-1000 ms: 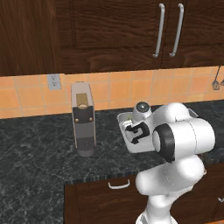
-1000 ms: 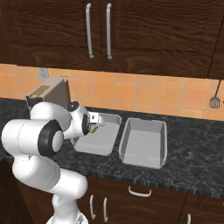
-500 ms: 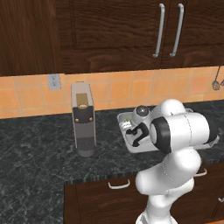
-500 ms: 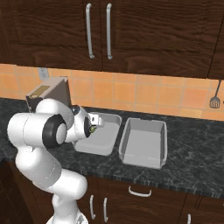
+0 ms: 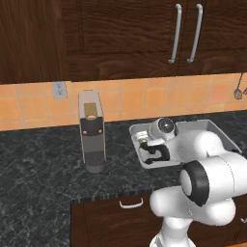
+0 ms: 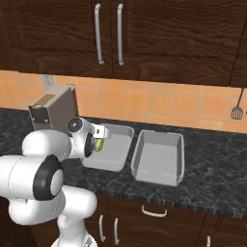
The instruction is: Place one corn and one chicken drumstick in each tupperware on the nearby counter, to pack two identical lunches.
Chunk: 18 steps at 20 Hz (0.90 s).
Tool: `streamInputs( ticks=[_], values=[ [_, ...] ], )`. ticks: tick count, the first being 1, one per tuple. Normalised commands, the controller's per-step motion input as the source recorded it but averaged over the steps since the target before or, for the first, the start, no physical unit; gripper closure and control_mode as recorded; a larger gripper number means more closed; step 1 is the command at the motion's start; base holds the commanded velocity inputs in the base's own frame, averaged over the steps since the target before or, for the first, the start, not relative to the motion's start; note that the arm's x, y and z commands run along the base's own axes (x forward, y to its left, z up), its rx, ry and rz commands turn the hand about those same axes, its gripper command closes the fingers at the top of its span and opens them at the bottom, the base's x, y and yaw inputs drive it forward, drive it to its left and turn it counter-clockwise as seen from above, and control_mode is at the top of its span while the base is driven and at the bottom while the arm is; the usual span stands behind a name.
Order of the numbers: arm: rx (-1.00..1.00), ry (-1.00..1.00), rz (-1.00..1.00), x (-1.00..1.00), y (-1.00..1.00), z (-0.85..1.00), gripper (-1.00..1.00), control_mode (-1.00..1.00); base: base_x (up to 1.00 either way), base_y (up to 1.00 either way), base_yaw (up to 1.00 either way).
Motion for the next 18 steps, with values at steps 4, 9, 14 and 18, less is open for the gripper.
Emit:
streamInputs(
  ticks=[4, 9, 14, 18],
  values=[
    [0.16, 0.0, 0.03, -0.71, 0.0, 1.0, -1.0, -1.0, 0.0, 0.0, 0.0],
    [0.1, -0.05, 0.01, -0.71, 0.0, 1.0, -1.0, -1.0, 0.0, 0.0, 0.0],
    [0.07, 0.05, -0.04, -0.57, 0.0, 1.0, -1.0, -1.0, 0.0, 0.0, 0.0],
    [0.03, 0.02, -0.04, -0.52, -0.01, 0.7, -1.0, 1.0, -0.25, -0.04, -0.02]
  ],
)
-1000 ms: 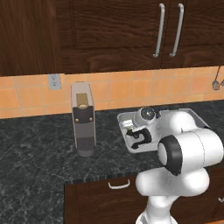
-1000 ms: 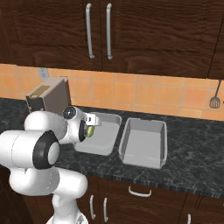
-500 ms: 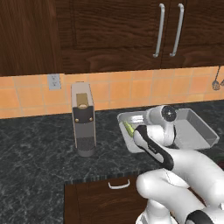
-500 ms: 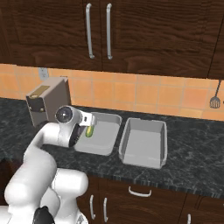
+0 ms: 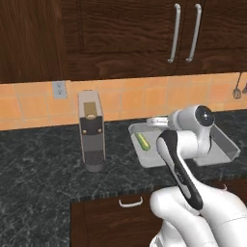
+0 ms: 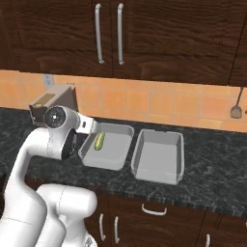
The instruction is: Place one corn and one chicken drumstick in each tupperware on the nearby counter, to pack two identical lunches.
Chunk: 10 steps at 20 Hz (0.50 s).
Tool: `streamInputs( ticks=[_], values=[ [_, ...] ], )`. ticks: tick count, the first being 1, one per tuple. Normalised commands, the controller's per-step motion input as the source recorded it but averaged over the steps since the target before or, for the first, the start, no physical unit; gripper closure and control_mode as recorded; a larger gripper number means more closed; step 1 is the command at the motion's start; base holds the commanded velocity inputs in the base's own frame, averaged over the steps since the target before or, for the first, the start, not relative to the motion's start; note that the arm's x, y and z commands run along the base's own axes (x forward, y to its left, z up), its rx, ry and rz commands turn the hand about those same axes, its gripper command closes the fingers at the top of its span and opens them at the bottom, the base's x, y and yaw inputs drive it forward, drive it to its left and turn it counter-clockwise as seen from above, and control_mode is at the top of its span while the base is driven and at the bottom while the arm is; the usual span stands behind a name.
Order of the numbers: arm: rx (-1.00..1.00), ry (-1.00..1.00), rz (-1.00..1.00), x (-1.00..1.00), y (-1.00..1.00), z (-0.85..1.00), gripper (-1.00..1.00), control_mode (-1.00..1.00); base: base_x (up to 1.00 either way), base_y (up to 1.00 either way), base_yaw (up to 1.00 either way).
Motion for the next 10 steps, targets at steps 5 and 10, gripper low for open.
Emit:
streamInputs(
  ticks=[5, 10],
  values=[
    [0.0, 0.0, 0.0, 0.0, 0.0, 0.0, -1.0, 1.0, -1.0, -0.35, -0.03],
    [0.0, 0.0, 0.0, 0.0, 0.0, 0.0, -1.0, 1.0, -0.91, -0.72, -0.2]
  ],
)
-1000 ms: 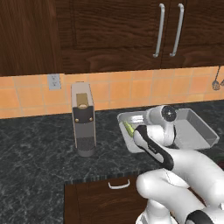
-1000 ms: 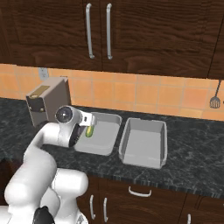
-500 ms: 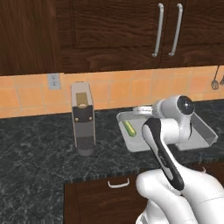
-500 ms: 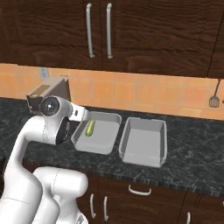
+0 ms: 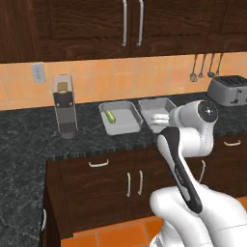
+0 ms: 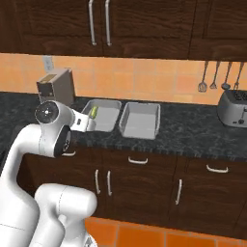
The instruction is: Place one corn and one chicken drumstick in each tupperware on the nearby counter, to pack two identical lunches.
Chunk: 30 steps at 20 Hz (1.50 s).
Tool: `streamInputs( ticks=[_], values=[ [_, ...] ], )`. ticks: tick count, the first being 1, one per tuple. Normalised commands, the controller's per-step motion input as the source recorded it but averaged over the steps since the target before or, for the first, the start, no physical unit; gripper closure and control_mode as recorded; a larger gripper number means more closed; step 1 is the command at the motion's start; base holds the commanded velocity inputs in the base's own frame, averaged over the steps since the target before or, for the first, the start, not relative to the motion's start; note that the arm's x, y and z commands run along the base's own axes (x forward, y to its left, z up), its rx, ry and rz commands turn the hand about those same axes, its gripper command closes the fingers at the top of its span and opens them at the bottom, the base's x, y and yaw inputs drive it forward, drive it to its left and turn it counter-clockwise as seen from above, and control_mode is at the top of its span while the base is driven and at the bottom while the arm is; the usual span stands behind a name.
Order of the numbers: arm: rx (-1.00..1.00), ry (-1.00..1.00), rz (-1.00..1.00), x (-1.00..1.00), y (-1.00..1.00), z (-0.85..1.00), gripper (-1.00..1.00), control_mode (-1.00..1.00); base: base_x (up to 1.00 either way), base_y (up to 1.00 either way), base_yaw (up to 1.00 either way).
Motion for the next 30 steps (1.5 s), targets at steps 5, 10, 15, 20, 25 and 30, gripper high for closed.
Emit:
streamInputs(
  ticks=[5, 10, 15, 20, 25, 30],
  values=[
    [0.0, 0.0, 0.0, 0.0, 0.0, 0.0, -1.0, 1.0, -0.29, -0.99, -0.21],
    [0.0, 0.0, 0.0, 0.0, 0.0, 0.0, -1.0, 1.0, 0.0, -1.0, -0.01],
    [0.0, 0.0, 0.0, 0.0, 0.0, 0.0, -1.0, 1.0, 0.0, -1.0, 0.0],
    [0.0, 0.0, 0.0, 0.0, 0.0, 0.0, -1.0, 1.0, 0.07, -0.9, 0.0],
    [0.0, 0.0, 0.0, 0.0, 0.0, 0.0, -1.0, 1.0, -0.01, -0.9, -0.02],
    [0.0, 0.0, 0.0, 0.0, 0.0, 0.0, -1.0, 1.0, 0.0, -0.96, -0.07]
  ],
)
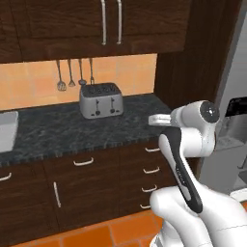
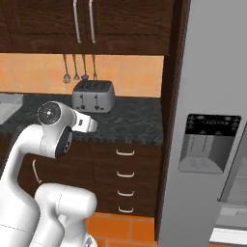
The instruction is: Place one corn and one chicken drumstick in each tupperware on the nearby counter, to pack two identical lunches.
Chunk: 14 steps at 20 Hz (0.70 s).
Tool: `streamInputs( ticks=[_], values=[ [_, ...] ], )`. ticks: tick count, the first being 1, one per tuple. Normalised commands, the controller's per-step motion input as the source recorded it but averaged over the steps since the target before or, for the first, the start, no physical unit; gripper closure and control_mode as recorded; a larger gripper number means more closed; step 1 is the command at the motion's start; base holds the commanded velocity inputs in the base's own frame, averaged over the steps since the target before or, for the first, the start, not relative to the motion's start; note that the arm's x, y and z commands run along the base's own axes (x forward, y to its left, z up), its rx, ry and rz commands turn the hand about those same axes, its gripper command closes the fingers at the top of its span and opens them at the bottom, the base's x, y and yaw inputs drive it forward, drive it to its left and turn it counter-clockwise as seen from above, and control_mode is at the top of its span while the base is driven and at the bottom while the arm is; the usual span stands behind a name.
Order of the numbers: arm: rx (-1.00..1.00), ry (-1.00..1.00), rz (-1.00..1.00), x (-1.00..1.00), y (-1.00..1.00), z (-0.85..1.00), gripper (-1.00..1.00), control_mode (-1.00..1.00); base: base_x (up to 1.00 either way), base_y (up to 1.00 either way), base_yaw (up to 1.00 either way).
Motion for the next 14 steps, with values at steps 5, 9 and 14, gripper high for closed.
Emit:
streamInputs(
  ticks=[5, 9, 14],
  values=[
    [0.0, 0.0, 0.0, 0.0, 0.0, 0.0, -1.0, 1.0, 0.02, -0.95, -0.04],
    [0.0, 0.0, 0.0, 0.0, 0.0, 0.0, -1.0, 1.0, 0.0, -0.94, 0.0],
    [0.0, 0.0, 0.0, 0.0, 0.0, 0.0, -1.0, 1.0, -0.01, -0.92, 0.0]
  ],
)
